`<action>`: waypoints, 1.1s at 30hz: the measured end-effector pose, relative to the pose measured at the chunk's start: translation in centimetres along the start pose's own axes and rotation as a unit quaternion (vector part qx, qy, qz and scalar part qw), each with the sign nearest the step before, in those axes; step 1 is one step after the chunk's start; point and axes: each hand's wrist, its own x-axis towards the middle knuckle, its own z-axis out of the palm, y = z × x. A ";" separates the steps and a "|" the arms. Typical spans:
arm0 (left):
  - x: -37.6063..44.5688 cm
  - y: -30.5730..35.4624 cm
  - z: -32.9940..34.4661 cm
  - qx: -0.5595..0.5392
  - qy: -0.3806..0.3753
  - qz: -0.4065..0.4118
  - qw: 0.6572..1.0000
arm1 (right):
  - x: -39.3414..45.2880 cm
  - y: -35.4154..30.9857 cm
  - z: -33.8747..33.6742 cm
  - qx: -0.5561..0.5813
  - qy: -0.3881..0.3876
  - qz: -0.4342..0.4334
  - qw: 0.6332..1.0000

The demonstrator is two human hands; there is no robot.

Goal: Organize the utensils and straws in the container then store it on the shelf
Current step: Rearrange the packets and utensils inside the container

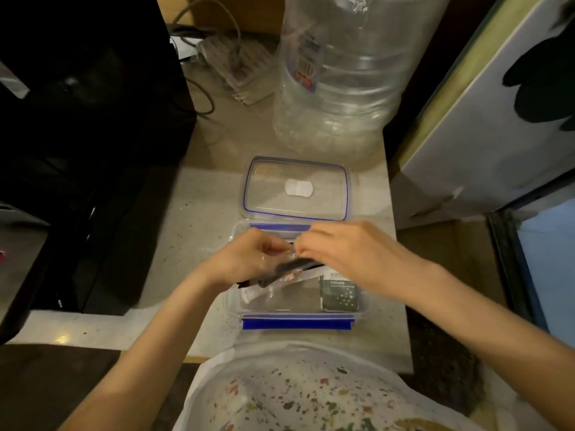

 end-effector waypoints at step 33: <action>0.0 -1.0 0.3 -0.004 -0.055 -0.044 0.998 | -2.3 3.3 2.5 0.349 -0.028 0.272 0.896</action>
